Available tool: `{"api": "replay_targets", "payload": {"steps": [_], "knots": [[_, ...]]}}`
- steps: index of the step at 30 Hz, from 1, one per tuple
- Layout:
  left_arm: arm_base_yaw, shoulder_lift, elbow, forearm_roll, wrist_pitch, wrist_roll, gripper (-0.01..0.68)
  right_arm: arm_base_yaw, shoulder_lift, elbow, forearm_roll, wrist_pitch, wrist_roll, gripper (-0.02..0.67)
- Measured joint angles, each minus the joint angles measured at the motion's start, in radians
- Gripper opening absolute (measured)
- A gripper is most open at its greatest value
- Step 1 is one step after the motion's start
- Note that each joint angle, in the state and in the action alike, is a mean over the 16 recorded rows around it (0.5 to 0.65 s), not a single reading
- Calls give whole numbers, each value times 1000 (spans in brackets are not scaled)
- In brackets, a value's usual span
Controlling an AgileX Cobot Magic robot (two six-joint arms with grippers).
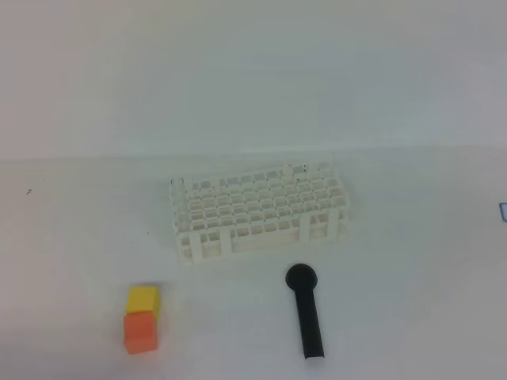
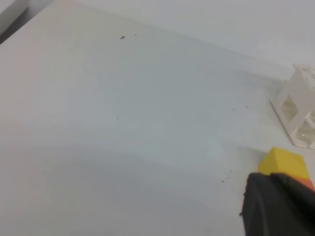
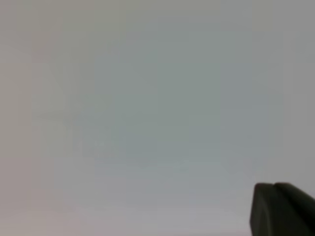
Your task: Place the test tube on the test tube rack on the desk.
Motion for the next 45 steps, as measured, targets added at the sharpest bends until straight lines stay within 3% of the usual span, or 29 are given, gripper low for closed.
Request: {"api": "replay_targets", "payload": {"steps": [11,20,31,45], "knots": [[1,-2,-2,0,2,0,-1,-8,-161,319,429,-95,-396,-1],[1,-1,-10,1,4,0,-1,-84,-287,507,724,-121,-701,-1],[1,0,-10,3,4,0,-1,-151,-316,549,859,-30,-891,-1],[1,-2,-8,3,4,0,-1,-152,-316,545,866,61,-913,-1]]}}
